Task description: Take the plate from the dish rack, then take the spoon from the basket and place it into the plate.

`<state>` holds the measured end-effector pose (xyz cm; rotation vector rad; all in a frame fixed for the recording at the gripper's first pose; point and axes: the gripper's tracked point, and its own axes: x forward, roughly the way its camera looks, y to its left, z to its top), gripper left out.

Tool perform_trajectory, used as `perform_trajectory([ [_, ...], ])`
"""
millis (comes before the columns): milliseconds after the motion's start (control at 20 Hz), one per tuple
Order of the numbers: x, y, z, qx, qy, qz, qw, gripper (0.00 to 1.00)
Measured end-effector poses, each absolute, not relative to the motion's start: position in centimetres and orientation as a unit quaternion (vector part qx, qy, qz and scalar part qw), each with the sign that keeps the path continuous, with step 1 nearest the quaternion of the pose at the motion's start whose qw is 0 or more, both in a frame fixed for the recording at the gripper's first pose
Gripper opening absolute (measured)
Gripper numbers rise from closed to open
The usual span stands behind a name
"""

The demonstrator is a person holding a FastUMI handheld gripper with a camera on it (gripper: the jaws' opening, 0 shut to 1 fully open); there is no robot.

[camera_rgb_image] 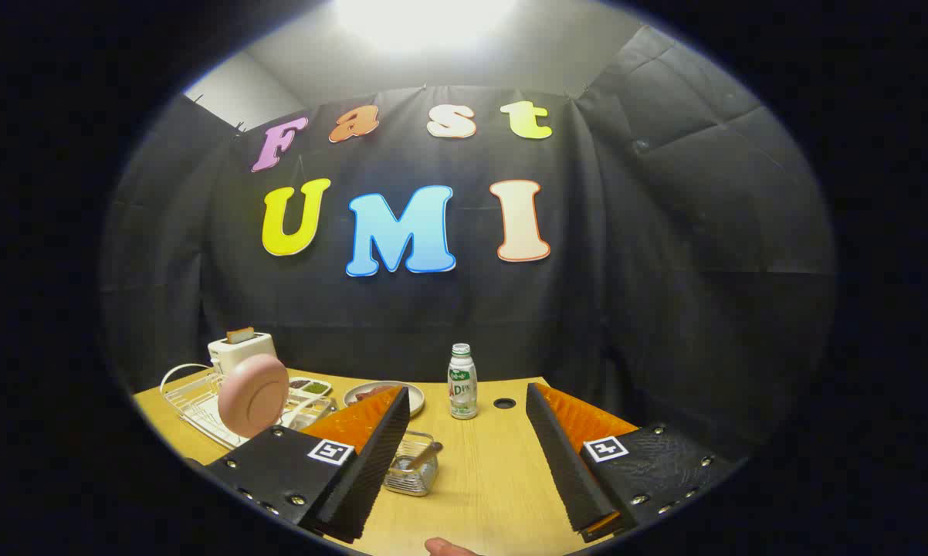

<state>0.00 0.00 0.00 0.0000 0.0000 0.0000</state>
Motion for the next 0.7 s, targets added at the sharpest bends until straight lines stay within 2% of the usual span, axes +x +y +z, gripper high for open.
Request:
perform_trajectory([
  [250,0.2,3.8,4.2,0.003,-0.012,0.006,1.000,0.93],
  [500,0.4,5.7,5.3,-0.011,-0.018,-0.008,1.000,0.93],
  [700,0.9,8.4,5.0,0.005,0.001,0.030,1.000,0.93],
])
